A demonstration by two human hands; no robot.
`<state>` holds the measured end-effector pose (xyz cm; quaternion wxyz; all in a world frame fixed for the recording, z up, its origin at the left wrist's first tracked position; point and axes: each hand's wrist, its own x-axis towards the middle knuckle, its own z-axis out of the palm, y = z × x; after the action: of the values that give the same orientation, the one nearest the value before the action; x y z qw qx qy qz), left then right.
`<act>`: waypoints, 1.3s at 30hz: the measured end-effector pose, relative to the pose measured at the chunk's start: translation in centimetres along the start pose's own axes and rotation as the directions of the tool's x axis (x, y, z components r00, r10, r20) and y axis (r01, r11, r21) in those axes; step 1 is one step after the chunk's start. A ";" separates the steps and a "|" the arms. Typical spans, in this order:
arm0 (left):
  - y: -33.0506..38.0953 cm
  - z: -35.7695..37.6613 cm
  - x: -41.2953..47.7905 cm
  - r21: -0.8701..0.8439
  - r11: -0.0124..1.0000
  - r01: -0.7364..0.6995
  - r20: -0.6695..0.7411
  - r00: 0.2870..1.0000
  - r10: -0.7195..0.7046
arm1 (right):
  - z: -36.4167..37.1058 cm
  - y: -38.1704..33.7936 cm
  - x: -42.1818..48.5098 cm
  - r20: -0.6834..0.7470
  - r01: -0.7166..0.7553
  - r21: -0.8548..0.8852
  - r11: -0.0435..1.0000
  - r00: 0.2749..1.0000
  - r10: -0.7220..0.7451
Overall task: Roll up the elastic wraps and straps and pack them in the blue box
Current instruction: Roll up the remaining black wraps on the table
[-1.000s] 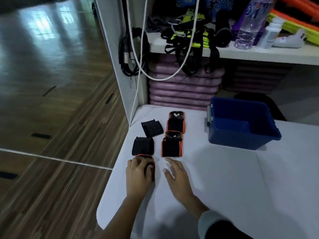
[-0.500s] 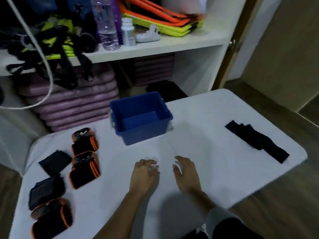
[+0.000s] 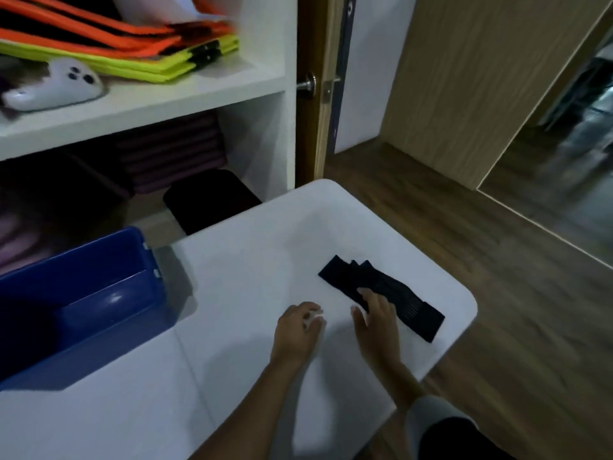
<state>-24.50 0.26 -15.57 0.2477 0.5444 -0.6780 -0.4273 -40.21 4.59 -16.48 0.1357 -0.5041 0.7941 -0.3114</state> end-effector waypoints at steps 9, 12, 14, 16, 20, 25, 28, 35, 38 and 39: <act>4.0 6.1 8.9 -0.038 0.992 0.121 -0.059 0.991 -0.123 | -0.4 5.2 12.2 0.153 0.136 -0.111 0.985 0.981 -0.118; 4.0 6.9 10.7 -0.014 0.988 0.152 -0.076 0.985 -0.153 | 0.3 6.0 13.8 0.204 0.130 -0.092 0.987 0.973 -0.109; 3.8 7.4 11.3 -0.013 0.988 0.153 -0.071 0.985 -0.154 | 0.6 6.5 14.4 0.239 0.082 -0.089 0.993 0.969 -0.059; 3.7 8.1 11.9 0.023 0.989 0.143 -0.057 0.988 -0.141 | 0.8 7.4 14.6 0.254 0.053 -0.062 0.997 0.967 -0.036; 3.6 9.4 12.9 0.273 0.955 0.120 -0.034 0.993 -0.115 | 0.4 8.7 14.9 0.247 0.019 0.013 1.000 0.969 -0.021; 3.8 10.3 13.2 0.376 0.920 0.112 -0.055 0.994 -0.098 | -0.9 10.8 15.1 0.339 -0.004 -0.006 1.000 0.941 0.005; 3.9 10.5 13.3 0.350 0.927 0.135 -0.116 0.988 -0.100 | -1.5 10.9 14.7 0.396 -0.053 0.053 0.997 0.918 0.028; 3.3 8.5 13.5 0.330 0.927 0.181 -0.194 0.974 -0.121 | -2.8 9.8 14.1 0.440 -0.173 0.169 0.970 0.894 0.083; 3.1 7.3 13.9 0.347 0.912 0.220 -0.260 0.956 -0.132 | -3.6 10.1 13.8 0.500 -0.204 0.158 0.966 0.860 0.100; 3.1 6.9 14.1 0.346 0.908 0.237 -0.282 0.949 -0.141 | -3.9 10.3 13.7 0.513 -0.202 0.141 0.969 0.852 0.103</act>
<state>-35.68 -10.90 -18.33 0.1797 0.6946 -0.6540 -0.2398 -55.89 -3.12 -18.63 0.4094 -0.4874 0.7356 -0.2319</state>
